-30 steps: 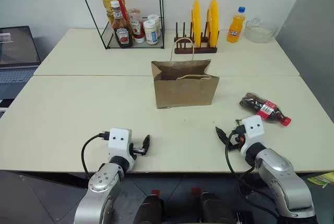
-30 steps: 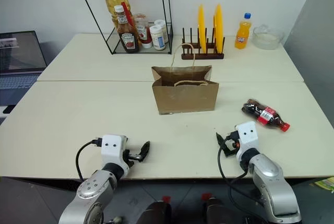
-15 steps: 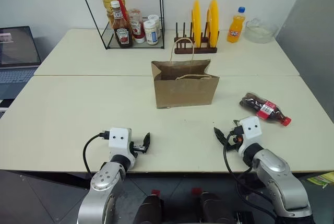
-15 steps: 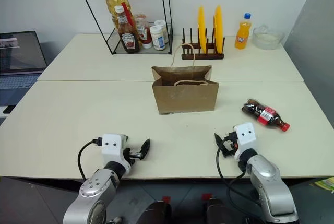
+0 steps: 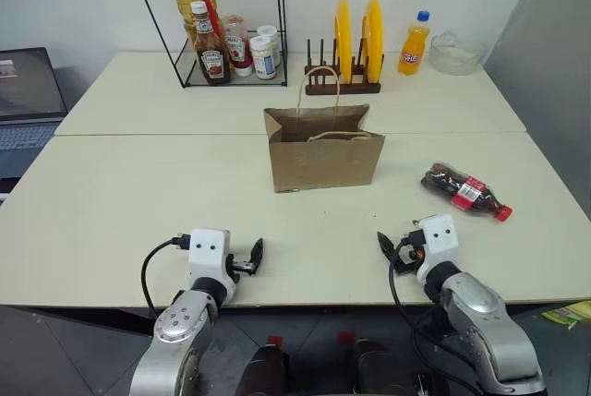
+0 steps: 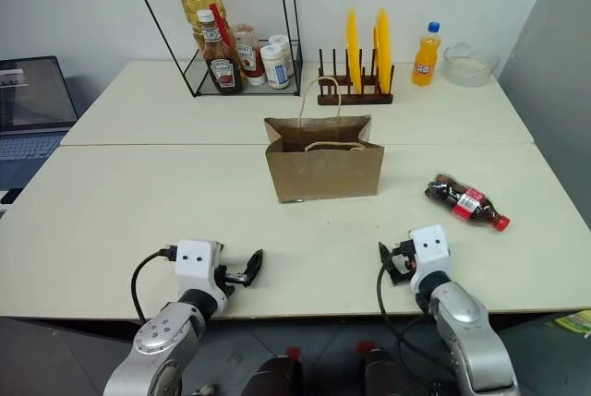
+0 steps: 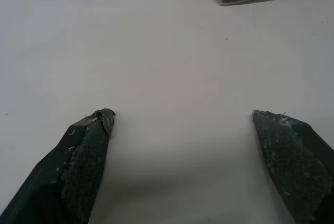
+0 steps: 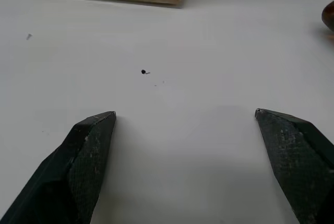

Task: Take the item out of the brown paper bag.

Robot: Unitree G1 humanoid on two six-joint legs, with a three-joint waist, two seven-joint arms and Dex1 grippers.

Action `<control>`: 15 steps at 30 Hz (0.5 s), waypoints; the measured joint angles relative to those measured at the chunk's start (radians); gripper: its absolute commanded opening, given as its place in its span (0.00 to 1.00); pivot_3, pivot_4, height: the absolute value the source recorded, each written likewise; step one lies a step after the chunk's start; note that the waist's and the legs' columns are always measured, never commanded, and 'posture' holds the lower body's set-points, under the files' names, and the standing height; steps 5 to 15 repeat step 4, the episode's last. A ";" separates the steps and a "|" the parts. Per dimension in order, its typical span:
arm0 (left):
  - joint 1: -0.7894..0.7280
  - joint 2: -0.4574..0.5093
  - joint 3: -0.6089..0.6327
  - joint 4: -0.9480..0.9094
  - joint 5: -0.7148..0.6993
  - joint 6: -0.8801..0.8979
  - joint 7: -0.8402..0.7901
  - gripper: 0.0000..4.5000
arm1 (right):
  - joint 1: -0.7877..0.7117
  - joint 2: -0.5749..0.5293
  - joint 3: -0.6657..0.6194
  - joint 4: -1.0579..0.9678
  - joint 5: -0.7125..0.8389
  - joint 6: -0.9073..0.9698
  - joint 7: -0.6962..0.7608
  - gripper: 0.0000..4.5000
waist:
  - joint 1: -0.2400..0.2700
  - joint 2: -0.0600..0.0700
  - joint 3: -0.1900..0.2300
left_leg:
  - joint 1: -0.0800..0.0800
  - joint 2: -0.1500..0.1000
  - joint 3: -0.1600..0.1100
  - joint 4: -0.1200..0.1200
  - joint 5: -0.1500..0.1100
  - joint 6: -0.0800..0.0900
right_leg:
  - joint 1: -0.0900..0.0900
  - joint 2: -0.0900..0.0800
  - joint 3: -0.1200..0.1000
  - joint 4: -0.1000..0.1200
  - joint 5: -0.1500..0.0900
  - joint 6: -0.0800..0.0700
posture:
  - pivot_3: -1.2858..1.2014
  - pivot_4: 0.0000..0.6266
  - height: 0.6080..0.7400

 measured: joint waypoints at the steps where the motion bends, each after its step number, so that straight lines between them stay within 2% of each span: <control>1: 0.001 -0.001 0.001 -0.004 -0.001 0.005 -0.001 1.00 | 0.000 -0.001 0.000 -0.007 0.001 0.001 0.000 1.00 | 0.000 0.000 0.000 | 0.000 0.000 0.000 0.000 0.000 0.000 | 0.000 0.000 0.000 0.000 0.000 0.000 | 0.52 0.24 1.00; 15: -0.009 0.001 0.001 -0.002 0.001 0.010 -0.002 1.00 | -0.004 -0.008 -0.005 -0.012 0.001 0.000 0.000 1.00 | 0.001 -0.001 0.001 | 0.000 0.000 0.000 0.000 0.000 0.000 | 0.000 0.000 0.000 0.000 0.000 0.000 | 0.52 0.24 1.00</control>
